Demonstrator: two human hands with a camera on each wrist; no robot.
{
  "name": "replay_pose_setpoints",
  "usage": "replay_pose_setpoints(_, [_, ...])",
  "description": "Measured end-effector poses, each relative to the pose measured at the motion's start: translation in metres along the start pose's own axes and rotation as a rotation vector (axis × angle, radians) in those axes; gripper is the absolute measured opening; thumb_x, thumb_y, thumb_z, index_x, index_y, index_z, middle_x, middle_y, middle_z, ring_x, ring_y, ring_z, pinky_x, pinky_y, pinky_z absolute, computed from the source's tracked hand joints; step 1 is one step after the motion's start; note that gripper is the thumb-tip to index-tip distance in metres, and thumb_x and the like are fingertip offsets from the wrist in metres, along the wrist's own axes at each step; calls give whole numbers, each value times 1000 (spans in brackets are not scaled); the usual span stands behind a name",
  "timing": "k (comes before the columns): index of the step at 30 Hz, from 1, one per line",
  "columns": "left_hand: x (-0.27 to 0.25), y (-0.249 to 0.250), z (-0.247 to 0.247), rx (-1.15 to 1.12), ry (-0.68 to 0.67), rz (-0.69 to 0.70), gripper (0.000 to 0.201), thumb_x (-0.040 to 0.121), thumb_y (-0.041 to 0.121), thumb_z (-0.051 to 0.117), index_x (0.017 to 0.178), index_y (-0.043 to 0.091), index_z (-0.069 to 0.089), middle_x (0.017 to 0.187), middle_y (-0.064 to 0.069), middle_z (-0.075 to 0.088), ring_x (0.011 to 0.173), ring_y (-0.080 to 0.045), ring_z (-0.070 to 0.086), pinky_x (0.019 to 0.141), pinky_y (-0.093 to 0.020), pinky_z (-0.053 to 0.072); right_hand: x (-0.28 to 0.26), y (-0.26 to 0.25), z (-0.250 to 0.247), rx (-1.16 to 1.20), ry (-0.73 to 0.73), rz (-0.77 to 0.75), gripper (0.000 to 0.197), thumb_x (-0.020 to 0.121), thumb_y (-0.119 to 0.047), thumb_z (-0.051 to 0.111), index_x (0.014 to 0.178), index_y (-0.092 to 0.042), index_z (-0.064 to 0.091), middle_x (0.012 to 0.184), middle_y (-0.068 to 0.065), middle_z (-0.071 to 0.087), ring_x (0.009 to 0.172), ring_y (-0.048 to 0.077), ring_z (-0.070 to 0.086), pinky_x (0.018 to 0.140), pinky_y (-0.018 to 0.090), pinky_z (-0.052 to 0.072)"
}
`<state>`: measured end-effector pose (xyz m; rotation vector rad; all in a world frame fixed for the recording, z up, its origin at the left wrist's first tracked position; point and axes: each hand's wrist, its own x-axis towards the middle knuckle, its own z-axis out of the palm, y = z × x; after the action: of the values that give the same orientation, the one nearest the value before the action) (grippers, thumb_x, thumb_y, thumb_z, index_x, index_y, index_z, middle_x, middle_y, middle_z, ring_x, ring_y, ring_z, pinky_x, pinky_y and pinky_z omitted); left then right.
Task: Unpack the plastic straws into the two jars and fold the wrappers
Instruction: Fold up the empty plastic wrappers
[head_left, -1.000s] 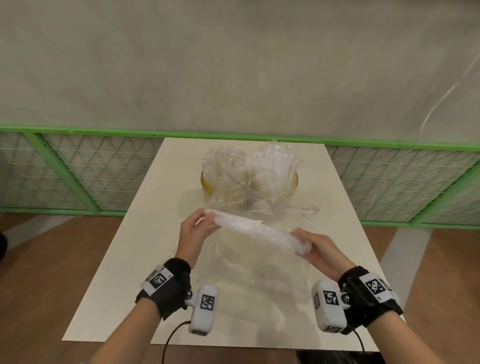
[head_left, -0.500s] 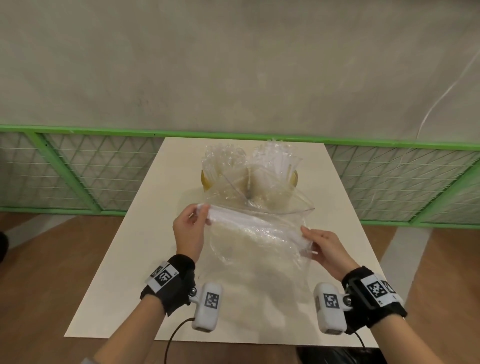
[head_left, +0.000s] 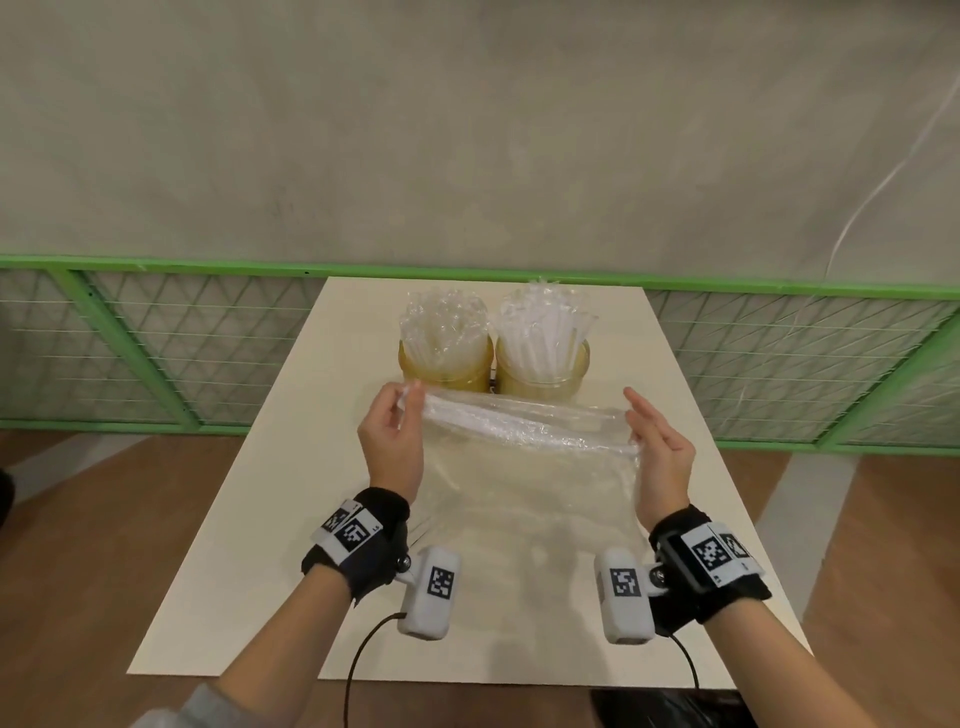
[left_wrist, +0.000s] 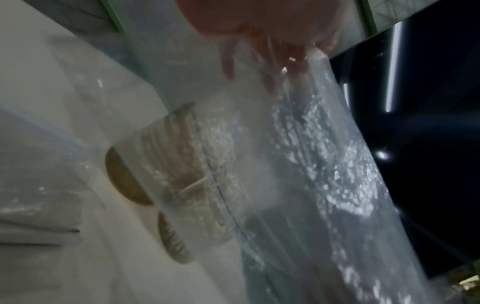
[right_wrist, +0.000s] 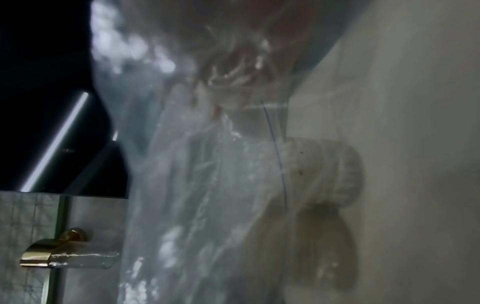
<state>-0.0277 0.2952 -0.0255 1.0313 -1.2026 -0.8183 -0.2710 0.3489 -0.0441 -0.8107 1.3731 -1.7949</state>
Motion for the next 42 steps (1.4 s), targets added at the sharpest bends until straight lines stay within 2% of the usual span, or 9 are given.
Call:
replay_pose_setpoints(4, [3,-6,-4,37,-131,-50,16,88,31,57,89,16,52,76,6,45,67,-4,41,67,-15,38,0,0,-2,44,-190,20,60,73,-59,65,102,-6,67,109,12,66,103,23,60,92,37,45])
replay_pose_setpoints(9, [10,-14,-13,96,-309,-144,32,80,44,60,109,39,46,114,1,53,106,-17,55,92,-30,46,0,10,-10,-175,-379,-54,53,72,-21,74,118,-11,50,105,-15,61,100,6,59,86,20,48])
replay_pose_setpoints(17, [3,-29,-6,184,-360,-268,48,90,22,59,130,23,32,115,-3,48,65,-25,47,43,-21,45,8,18,-11,-205,-108,106,45,73,-2,76,102,-21,47,84,7,63,68,15,60,54,23,51])
replay_pose_setpoints(24, [6,-35,-9,181,-499,-371,71,84,33,66,136,35,18,150,5,22,117,-16,53,84,-35,55,5,16,-14,-166,-271,486,39,86,-38,59,117,-15,51,105,2,66,83,20,68,60,29,53])
replay_pose_setpoints(27, [12,-43,-11,292,-528,-389,96,78,38,71,147,35,3,156,5,14,141,-19,24,102,-35,43,9,26,-12,-368,-206,365,35,86,-33,64,102,-2,60,77,13,68,49,18,64,44,22,47])
replay_pose_setpoints(30, [10,-52,-14,221,-463,-409,93,74,36,74,143,38,14,151,-2,31,131,-23,42,97,-37,49,13,32,-7,-359,-46,257,29,81,-20,73,68,-3,53,45,10,48,34,19,49,34,20,32])
replay_pose_setpoints(34, [5,-55,-12,179,-359,-451,80,82,17,69,144,36,22,135,-3,47,83,-15,64,70,-29,54,9,42,-6,-327,61,289,44,74,-18,79,55,-13,39,48,9,43,32,14,47,38,21,34])
replay_pose_setpoints(39, [8,-49,-13,181,-457,-401,81,85,15,66,146,36,17,148,-6,34,43,-3,45,41,-17,44,16,31,-15,-428,-250,514,51,78,-60,61,110,-20,61,107,-2,64,100,17,59,91,38,46])
replay_pose_setpoints(42, [7,-46,-13,183,-498,-390,82,85,16,66,147,35,17,153,-1,25,59,10,57,59,-15,49,17,31,-8,-394,-155,463,48,81,-57,60,108,-18,61,92,6,71,79,21,64,72,32,51])
